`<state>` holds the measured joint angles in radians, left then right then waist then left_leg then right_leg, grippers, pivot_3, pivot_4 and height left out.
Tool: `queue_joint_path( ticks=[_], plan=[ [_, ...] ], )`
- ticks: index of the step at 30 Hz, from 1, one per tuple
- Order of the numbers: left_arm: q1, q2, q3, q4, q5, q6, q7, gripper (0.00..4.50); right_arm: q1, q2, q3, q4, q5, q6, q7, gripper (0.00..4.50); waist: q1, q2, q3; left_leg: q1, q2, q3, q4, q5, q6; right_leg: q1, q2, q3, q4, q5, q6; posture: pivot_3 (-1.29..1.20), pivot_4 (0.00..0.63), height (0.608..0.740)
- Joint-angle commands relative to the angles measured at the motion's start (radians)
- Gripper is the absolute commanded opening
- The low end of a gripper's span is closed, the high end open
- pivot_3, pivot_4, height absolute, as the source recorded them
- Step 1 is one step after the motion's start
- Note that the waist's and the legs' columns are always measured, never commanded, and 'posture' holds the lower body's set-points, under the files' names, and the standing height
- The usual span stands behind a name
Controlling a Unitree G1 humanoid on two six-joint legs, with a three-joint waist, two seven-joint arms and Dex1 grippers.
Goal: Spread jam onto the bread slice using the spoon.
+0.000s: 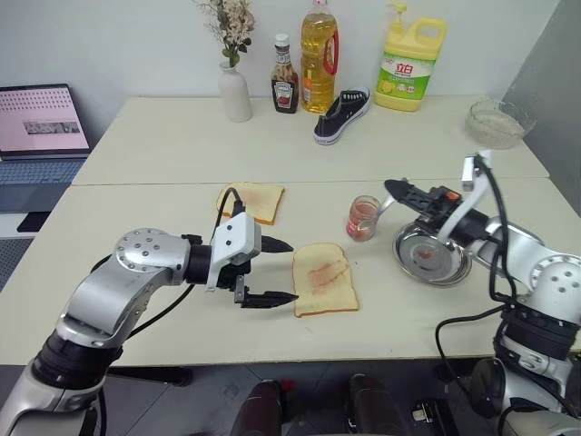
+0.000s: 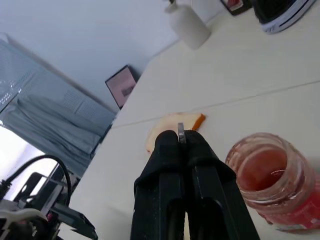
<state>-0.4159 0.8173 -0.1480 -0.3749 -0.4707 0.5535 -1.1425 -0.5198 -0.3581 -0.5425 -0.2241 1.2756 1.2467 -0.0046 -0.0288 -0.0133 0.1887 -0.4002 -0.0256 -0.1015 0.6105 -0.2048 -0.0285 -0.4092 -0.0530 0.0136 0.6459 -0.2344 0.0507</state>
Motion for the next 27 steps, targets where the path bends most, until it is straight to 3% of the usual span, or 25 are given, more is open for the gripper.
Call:
queue_joint_path(
  ticks=[1, 6, 10, 22, 27],
  plan=[
    [-0.058, -0.049, -0.051, 0.029, 0.027, -0.052, -0.026, 4.5, 0.052, -0.078, -0.069, -0.038, -0.008, -0.054, -0.045, 0.02, 0.001, 0.0, 0.0, 0.0, 0.0, 0.0, 0.0, 0.0, 0.0, 0.0, 0.0, 0.0, 0.0, 0.0, 0.0, 0.0, 0.15, 0.74],
    [-0.157, -0.167, -0.146, 0.111, 0.09, -0.113, -0.036, 4.5, 0.143, -0.177, -0.106, -0.007, -0.121, -0.155, -0.044, 0.02, 0.001, 0.0, 0.0, 0.0, -0.004, 0.002, 0.001, 0.0, 0.0, 0.0, 0.0, 0.001, 0.0, 0.0, 0.0, 0.0, 0.15, 0.74],
    [-0.219, -0.261, -0.21, 0.188, 0.145, -0.165, -0.03, 4.5, 0.195, -0.176, -0.103, 0.021, -0.168, -0.211, -0.03, 0.02, -0.004, 0.0, 0.0, 0.0, -0.005, 0.002, 0.0, 0.0, 0.0, 0.0, 0.0, 0.001, 0.0, 0.0, 0.0, 0.0, 0.15, 0.74],
    [-0.27, -0.364, -0.265, 0.307, 0.235, -0.257, -0.04, 4.5, 0.207, -0.13, -0.047, 0.191, -0.291, -0.342, 0.067, 0.02, -0.005, 0.0, 0.0, 0.001, -0.004, 0.003, 0.001, 0.0, 0.0, 0.001, 0.002, 0.003, 0.0, 0.0, 0.0, 0.0, 0.15, 0.74],
    [-0.259, -0.356, -0.245, 0.295, 0.229, -0.245, -0.033, 4.5, 0.19, -0.132, -0.056, 0.272, -0.305, -0.357, 0.093, 1.3, -0.004, 0.0, 0.0, 0.002, -0.004, 0.003, 0.001, 0.0, 0.0, 0.001, 0.002, 0.003, 0.001, 0.0, 0.0, 0.0, 0.15, 0.74]
  ],
)
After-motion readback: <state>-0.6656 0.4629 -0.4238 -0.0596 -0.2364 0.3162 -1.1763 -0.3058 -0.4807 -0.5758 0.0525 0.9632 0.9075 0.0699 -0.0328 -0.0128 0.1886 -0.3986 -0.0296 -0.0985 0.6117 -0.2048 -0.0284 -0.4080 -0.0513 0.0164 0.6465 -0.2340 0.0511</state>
